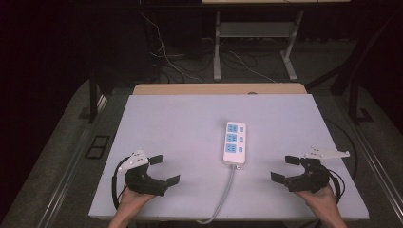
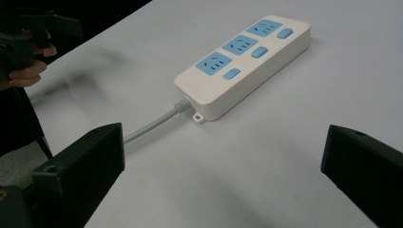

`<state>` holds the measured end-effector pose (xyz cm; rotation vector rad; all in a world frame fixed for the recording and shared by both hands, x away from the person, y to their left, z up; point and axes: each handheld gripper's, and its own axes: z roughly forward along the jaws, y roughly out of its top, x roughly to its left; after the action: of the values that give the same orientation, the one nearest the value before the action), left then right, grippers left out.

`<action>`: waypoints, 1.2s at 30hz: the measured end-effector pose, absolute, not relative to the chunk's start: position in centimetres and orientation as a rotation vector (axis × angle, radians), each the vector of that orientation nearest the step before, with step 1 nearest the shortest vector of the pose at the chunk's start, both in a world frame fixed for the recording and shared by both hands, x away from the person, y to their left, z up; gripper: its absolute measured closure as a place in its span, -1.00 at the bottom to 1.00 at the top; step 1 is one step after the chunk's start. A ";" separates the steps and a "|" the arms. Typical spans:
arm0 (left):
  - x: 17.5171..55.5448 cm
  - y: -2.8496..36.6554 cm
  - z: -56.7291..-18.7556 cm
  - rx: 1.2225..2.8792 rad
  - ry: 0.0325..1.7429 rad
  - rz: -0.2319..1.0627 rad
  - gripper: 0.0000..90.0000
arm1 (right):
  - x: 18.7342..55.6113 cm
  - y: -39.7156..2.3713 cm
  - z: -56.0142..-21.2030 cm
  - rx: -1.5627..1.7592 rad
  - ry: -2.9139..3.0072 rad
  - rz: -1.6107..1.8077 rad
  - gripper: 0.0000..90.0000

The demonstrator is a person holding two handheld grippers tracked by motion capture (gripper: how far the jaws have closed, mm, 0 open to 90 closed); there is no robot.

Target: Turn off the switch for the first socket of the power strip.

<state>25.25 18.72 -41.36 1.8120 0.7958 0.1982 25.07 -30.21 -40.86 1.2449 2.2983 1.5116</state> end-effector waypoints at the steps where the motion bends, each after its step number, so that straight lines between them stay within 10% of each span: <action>1: 25.3 18.7 -41.4 1.813 0.795 0.198 -1.00 | 25.1 -30.2 -40.9 1.246 2.303 1.511 -0.99; 36: 25.7 18.0 -41.7 1.832 0.772 0.139 -1.00 | 25.2 -29.5 -40.7 1.286 2.387 1.428 -0.99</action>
<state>25.67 18.04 -41.72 1.8320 0.7719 0.1394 25.18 -29.49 -40.66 1.2860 2.3875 1.4275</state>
